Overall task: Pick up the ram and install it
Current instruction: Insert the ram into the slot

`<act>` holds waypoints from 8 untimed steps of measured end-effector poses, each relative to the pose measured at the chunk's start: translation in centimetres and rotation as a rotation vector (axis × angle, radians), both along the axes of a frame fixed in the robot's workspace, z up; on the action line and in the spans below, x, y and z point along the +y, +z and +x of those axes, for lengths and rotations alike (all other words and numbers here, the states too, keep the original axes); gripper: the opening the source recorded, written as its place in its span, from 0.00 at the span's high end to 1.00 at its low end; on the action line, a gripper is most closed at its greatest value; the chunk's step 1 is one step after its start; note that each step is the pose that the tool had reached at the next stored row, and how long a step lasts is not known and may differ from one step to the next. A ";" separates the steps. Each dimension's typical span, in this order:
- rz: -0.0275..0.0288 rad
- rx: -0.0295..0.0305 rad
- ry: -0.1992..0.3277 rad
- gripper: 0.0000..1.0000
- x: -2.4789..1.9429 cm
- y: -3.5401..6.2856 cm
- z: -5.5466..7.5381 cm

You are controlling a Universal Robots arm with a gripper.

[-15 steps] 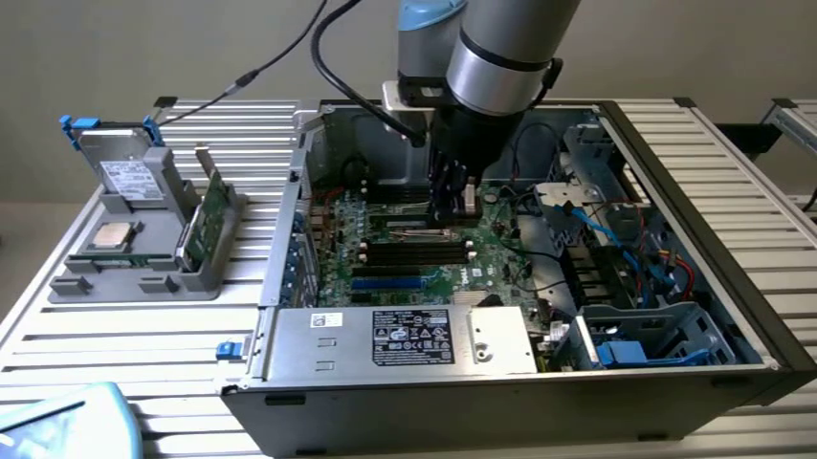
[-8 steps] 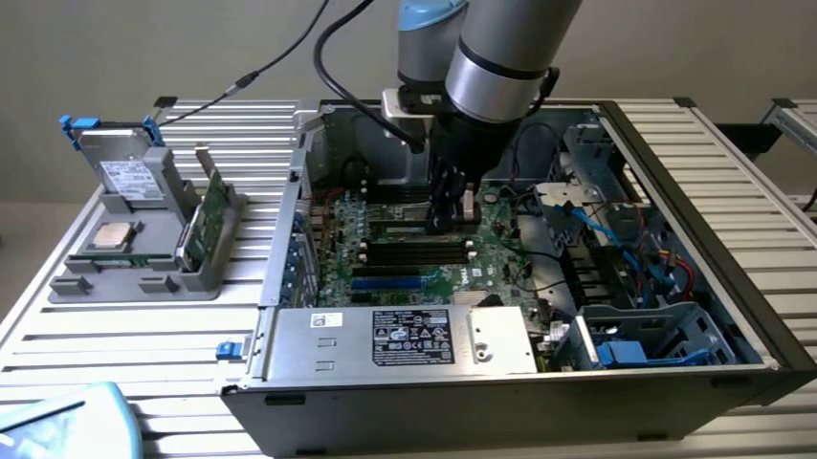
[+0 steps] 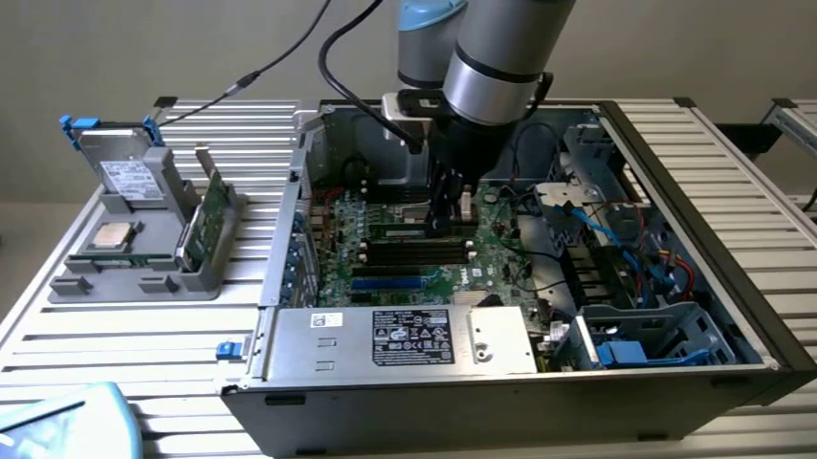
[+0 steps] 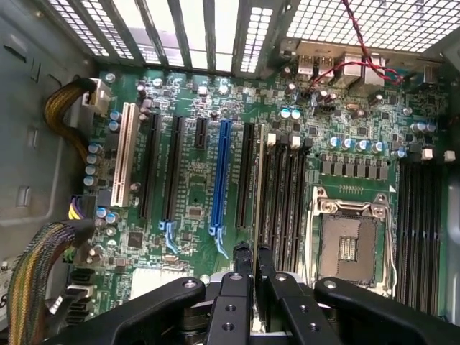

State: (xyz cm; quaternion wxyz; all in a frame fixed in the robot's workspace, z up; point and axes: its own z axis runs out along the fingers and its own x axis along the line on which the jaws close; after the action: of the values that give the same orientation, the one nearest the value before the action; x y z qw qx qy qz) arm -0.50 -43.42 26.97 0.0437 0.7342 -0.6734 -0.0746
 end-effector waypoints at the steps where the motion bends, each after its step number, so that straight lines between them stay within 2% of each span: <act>1: -0.0001 0.0002 0.000 0.86 0.18 -0.18 0.0; 5: -0.0015 0.0011 -0.001 0.86 0.81 -0.89 0.0; 8: -0.0059 0.0018 -0.002 0.86 1.15 -1.34 0.0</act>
State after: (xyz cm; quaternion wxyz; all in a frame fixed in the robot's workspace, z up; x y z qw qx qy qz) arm -0.50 -42.27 25.62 0.0464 0.7333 -0.6743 -0.0733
